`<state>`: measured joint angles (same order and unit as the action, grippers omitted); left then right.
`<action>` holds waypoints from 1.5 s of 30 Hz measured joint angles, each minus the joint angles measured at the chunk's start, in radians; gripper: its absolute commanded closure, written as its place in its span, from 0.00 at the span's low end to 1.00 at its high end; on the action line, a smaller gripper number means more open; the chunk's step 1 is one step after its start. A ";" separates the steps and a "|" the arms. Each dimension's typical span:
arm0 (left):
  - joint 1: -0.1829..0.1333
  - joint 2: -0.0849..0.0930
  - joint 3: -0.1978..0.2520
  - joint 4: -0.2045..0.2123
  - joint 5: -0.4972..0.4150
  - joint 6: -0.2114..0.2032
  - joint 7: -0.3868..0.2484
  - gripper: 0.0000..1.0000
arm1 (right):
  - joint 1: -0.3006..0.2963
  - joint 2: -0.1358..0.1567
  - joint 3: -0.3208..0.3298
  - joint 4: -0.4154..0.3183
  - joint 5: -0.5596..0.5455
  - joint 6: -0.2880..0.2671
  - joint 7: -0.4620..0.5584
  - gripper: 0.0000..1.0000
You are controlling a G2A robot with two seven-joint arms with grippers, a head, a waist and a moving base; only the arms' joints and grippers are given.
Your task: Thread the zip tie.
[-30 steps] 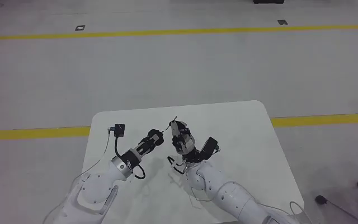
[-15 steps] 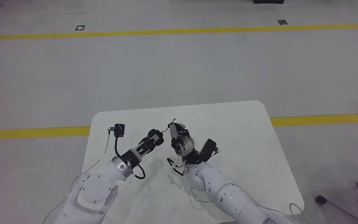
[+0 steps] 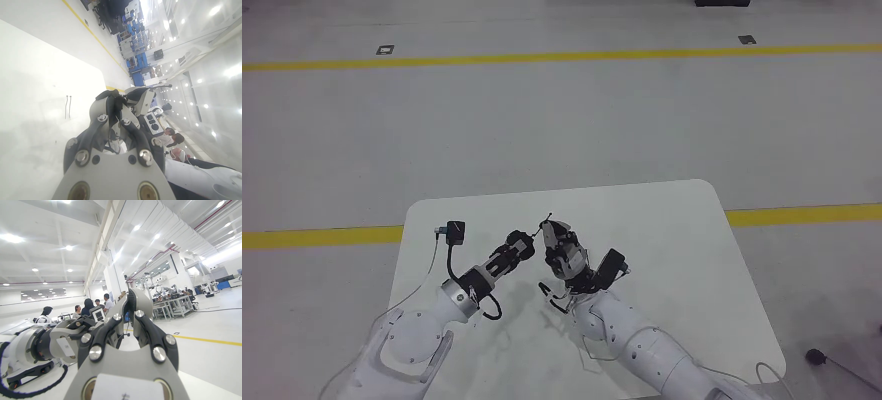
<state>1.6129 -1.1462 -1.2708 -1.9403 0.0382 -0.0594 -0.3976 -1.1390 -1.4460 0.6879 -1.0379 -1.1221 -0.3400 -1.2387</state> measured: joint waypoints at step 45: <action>0.000 0.000 0.000 0.000 0.000 0.000 0.000 1.00 | 0.000 -0.032 0.033 0.037 -0.045 0.000 -0.026 1.00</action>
<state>1.6129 -1.1462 -1.2708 -1.9403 0.0382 -0.0594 -0.3976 -1.1390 -1.4785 0.7214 -1.0005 -1.1673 -0.3400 -1.2643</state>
